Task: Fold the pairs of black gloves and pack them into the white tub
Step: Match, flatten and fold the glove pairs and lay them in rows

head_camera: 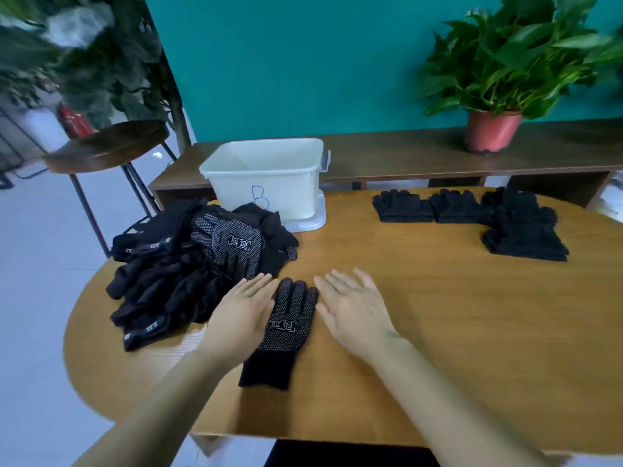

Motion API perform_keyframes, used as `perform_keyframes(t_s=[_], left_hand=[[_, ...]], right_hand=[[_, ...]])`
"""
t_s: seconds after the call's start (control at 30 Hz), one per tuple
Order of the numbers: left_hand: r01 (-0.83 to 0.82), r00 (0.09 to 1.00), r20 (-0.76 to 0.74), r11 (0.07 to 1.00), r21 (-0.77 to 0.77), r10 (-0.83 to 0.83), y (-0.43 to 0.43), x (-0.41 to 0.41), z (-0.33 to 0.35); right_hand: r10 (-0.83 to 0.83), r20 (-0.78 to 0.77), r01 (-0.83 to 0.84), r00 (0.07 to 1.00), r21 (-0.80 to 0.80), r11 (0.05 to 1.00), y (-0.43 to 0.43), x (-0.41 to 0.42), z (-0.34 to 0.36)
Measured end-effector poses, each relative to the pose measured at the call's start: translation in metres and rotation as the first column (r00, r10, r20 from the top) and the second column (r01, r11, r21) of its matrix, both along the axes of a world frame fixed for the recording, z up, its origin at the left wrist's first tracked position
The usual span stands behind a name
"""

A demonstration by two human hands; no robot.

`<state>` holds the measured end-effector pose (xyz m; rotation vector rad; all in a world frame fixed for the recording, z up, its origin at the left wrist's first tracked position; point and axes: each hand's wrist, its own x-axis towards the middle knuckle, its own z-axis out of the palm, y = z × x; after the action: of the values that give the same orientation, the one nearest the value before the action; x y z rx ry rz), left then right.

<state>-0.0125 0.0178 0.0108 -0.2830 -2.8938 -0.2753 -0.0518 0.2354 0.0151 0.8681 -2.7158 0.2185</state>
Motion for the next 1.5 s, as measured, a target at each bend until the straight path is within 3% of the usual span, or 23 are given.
perform_keyframes(t_s=[0.1,0.23,0.93,1.03,1.13,1.5], left_hand=[[0.052,0.993,0.108,0.998,0.028,-0.055,-0.016,0.020,-0.019],[0.063,0.959,0.279,0.997,-0.051,-0.046,-0.016,0.036,-0.042],[0.084,0.948,0.315,0.988,-0.133,-0.039,0.168,-0.011,-0.043],[0.080,0.945,0.325,0.993,-0.089,-0.047,0.175,-0.013,-0.038],[0.134,0.969,0.215,0.990,-0.030,-0.125,0.165,-0.013,-0.039],[0.216,0.947,0.269,0.968,-0.128,-0.175,0.144,-0.018,-0.034]], right_hand=[[0.060,0.234,-0.077,0.970,0.065,0.995,-0.032,0.016,-0.004],[0.021,0.392,-0.088,0.920,0.154,0.984,-0.045,0.025,-0.028],[-0.282,0.388,0.165,0.878,0.308,0.937,0.121,0.001,-0.021],[-0.286,0.353,0.213,0.891,0.230,0.950,0.120,0.009,-0.021],[-0.264,0.386,0.213,0.884,0.170,0.962,0.116,0.021,-0.023],[-0.307,0.407,0.208,0.860,0.271,0.940,0.114,0.021,-0.032]])
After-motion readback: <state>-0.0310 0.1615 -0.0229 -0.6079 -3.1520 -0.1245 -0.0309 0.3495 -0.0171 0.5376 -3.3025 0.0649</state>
